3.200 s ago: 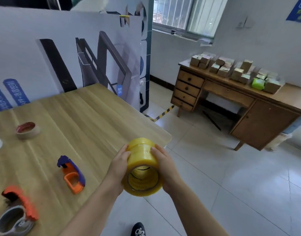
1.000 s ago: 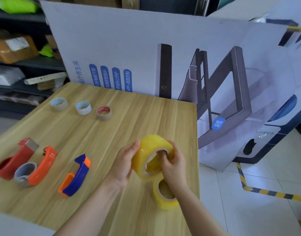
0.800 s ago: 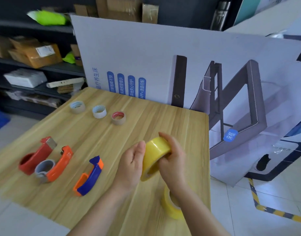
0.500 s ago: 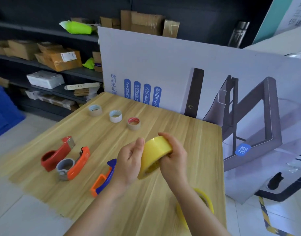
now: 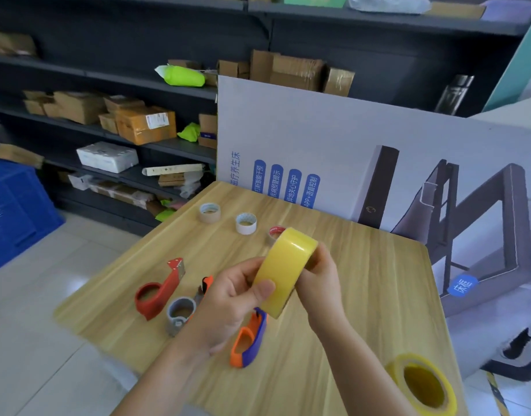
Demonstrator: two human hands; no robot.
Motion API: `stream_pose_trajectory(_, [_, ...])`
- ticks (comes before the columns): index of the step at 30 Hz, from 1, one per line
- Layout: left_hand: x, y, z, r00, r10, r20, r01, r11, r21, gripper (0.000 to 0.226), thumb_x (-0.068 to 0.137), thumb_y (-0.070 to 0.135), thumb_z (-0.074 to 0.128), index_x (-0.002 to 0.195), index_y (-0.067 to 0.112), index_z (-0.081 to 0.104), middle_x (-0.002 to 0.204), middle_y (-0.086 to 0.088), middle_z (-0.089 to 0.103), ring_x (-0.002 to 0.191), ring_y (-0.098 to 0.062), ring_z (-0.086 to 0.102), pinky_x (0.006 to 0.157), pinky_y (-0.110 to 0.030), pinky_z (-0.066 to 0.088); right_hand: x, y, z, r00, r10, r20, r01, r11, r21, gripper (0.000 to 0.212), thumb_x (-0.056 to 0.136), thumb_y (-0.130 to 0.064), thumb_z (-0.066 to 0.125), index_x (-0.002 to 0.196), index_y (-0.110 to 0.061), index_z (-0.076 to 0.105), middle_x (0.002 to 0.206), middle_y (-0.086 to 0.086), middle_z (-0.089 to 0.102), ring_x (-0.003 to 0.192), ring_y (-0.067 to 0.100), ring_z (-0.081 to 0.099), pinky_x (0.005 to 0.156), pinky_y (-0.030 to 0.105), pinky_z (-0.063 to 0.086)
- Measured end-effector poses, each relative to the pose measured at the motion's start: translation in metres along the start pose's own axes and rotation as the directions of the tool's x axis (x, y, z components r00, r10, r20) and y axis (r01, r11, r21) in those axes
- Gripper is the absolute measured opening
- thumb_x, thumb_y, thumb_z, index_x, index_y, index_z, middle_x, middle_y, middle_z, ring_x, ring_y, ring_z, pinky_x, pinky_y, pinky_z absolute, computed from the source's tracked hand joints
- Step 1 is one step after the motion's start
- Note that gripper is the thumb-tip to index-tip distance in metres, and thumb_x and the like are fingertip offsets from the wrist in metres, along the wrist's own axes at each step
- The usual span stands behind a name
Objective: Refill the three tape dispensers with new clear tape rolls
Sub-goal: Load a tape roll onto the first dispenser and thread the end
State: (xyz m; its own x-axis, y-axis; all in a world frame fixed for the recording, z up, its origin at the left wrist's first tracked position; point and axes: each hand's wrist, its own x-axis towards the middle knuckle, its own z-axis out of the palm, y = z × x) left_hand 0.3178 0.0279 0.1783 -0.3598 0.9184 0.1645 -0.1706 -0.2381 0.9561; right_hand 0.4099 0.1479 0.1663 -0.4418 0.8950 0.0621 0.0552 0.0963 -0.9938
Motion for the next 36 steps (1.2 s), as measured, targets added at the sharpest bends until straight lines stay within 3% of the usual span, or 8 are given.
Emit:
stream_pose_trajectory(3, [-0.001,0.007,-0.017,0.997,0.006,-0.082,-0.006,1.0,0.004,0.027,0.081,0.02,0.067,0.105,0.01,0.07,0.098,-0.011,0.073,0.092,-0.023,0.067,0.083,-0.036,0.053,-0.011,-0.015,0.023,0.841,-0.538,-0.058,0.49,0.802,-0.341,0.054,0.073,0.01,0.064,0.115,-0.024,0.065,0.109,-0.013,0.064,0.103,0.009,0.06,0.087,0.018,0.048])
stream_pose_trajectory(6, [0.0,0.019,-0.034,0.998,0.011,-0.061,-0.011,1.0,-0.007,0.034,0.077,0.028,0.069,0.107,0.012,0.071,0.1,-0.012,0.072,0.094,-0.024,0.065,0.084,-0.038,0.051,-0.012,-0.022,0.035,0.679,-0.734,0.026,0.653,0.587,-0.478,0.052,0.067,0.012,0.061,0.112,-0.012,0.072,0.106,-0.006,0.068,0.098,0.016,0.064,0.083,0.024,0.052])
stream_pose_trajectory(12, [0.002,0.031,-0.06,0.991,0.025,0.13,-0.029,0.999,0.029,0.047,0.08,0.038,0.072,0.122,0.02,0.063,0.116,-0.011,0.068,0.111,-0.027,0.062,0.095,-0.036,0.05,-0.003,-0.033,0.047,0.845,-0.532,-0.051,0.458,0.771,-0.442,0.05,0.074,0.008,0.065,0.107,-0.029,0.073,0.091,-0.015,0.07,0.079,0.014,0.068,0.07,0.039,0.058])
stream_pose_trajectory(20, [0.021,0.035,-0.058,0.996,0.024,0.081,-0.025,1.0,0.01,0.047,0.07,0.044,0.079,0.111,0.023,0.071,0.1,-0.013,0.073,0.092,-0.022,0.068,0.077,-0.028,0.055,0.026,-0.034,0.048,0.971,-0.225,0.08,0.239,0.905,-0.351,0.034,0.084,-0.009,0.063,0.094,-0.042,0.065,0.089,-0.006,0.072,0.085,0.014,0.068,0.076,0.045,0.058])
stream_pose_trajectory(22, [0.031,0.034,-0.05,0.999,0.036,0.008,-0.036,0.999,-0.006,0.032,0.077,0.031,0.074,0.108,0.022,0.072,0.101,-0.011,0.073,0.094,-0.023,0.068,0.081,-0.031,0.056,0.032,-0.036,0.046,0.932,-0.355,0.07,0.346,0.819,-0.458,0.039,0.081,-0.007,0.066,0.112,-0.031,0.064,0.101,-0.004,0.071,0.094,0.017,0.066,0.081,0.042,0.056])
stream_pose_trajectory(25, [0.045,0.032,-0.042,0.995,0.024,-0.101,-0.027,0.999,-0.029,0.029,0.076,0.028,0.074,0.104,0.02,0.074,0.103,-0.013,0.073,0.096,-0.026,0.068,0.091,-0.046,0.051,0.039,-0.039,0.042,0.666,-0.738,0.11,0.661,0.516,-0.545,0.052,0.068,0.011,0.073,0.114,-0.011,0.069,0.107,0.003,0.069,0.096,0.024,0.064,0.078,0.035,0.054])
stream_pose_trajectory(27, [0.051,0.031,-0.041,0.993,0.003,-0.114,-0.008,0.999,-0.045,0.032,0.075,0.033,0.073,0.103,0.018,0.074,0.101,-0.013,0.073,0.093,-0.026,0.068,0.089,-0.049,0.05,0.045,-0.039,0.038,0.584,-0.805,0.105,0.715,0.449,-0.536,0.045,0.067,0.015,0.072,0.105,-0.009,0.074,0.101,0.005,0.071,0.09,0.026,0.066,0.071,0.034,0.054])
stream_pose_trajectory(36, [0.063,0.028,-0.06,0.997,-0.06,0.047,0.064,0.993,-0.095,0.039,0.08,0.046,0.065,0.111,0.022,0.071,0.109,-0.013,0.072,0.104,-0.027,0.067,0.082,-0.03,0.055,0.068,-0.036,0.04,0.86,-0.509,0.04,0.467,0.752,-0.465,0.036,0.08,-0.001,0.069,0.106,-0.025,0.075,0.092,-0.007,0.073,0.081,0.013,0.065,0.073,0.03,0.053])
